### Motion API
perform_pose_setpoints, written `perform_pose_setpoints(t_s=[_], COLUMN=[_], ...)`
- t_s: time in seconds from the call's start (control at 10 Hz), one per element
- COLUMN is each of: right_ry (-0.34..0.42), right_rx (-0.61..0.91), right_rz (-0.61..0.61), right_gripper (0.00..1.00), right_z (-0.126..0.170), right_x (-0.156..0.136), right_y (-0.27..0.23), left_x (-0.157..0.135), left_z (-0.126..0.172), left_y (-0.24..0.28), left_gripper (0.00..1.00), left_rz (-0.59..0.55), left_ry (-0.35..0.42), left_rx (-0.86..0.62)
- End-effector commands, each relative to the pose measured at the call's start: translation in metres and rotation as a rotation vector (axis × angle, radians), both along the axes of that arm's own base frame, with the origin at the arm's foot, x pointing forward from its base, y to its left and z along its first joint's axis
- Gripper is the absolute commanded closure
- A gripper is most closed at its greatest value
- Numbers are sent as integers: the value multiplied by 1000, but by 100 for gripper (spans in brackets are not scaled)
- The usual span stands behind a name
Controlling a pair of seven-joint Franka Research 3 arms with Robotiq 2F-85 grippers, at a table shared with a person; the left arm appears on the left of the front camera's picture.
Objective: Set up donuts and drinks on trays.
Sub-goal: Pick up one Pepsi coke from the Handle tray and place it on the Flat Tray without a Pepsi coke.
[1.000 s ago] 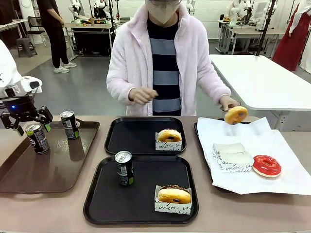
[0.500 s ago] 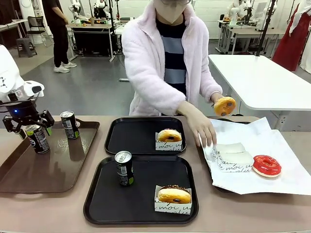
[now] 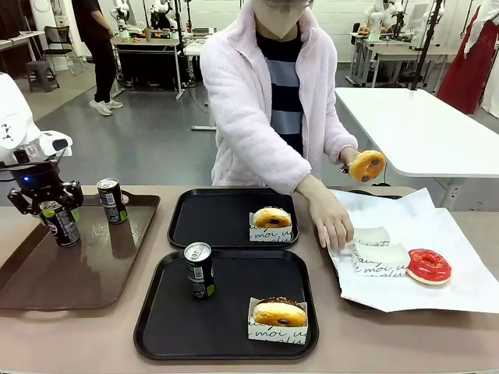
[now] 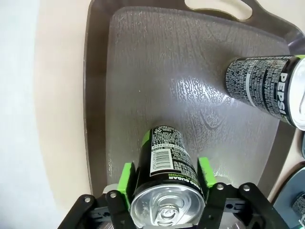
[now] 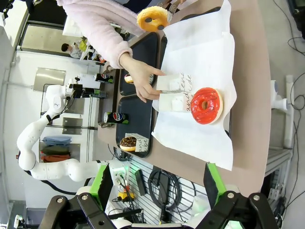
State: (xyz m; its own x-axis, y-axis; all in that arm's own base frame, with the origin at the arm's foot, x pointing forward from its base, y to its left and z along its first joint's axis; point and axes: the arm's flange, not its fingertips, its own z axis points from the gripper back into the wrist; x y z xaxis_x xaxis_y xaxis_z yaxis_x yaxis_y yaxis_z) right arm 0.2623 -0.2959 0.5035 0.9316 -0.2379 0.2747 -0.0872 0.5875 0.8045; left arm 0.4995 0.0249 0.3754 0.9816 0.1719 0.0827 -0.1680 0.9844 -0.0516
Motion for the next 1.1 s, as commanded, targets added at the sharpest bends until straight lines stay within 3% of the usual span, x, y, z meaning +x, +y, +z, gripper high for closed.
perform_pose_setpoints(t_s=[0.0, 0.1, 0.2, 0.3, 0.5, 0.7, 0.9, 1.0], right_ry=[-29, -29, -29, -29, -29, -29, -29, -29], right_rx=[21, 21, 21, 21, 21, 21, 21, 21], right_rz=[-2, -2, -2, -2, -2, -2, -2, -2], right_gripper=[0, 0, 0, 0, 0, 0, 0, 0], right_z=[0, 0, 0, 0, 0, 0, 0, 0], right_x=[2, 2, 2, 2, 2, 2, 2, 2], right_y=[0, 0, 0, 0, 0, 0, 0, 0], left_x=[-1, 0, 1, 0, -11, -28, -41, -44], left_z=[4, 5, 8, 19, 79, 127, 160, 164], left_y=[4, 4, 4, 3, -5, -7, -8, -5], left_gripper=[100, 100, 91, 96, 96, 96, 96, 96], left_rz=[-4, -3, 1, -24, -48, -55, -69, -25], left_ry=[6, 9, 19, 21, 63, 52, 11, -1], left_rx=[-6, 3, 11, 2, 26, 19, -14, -9])
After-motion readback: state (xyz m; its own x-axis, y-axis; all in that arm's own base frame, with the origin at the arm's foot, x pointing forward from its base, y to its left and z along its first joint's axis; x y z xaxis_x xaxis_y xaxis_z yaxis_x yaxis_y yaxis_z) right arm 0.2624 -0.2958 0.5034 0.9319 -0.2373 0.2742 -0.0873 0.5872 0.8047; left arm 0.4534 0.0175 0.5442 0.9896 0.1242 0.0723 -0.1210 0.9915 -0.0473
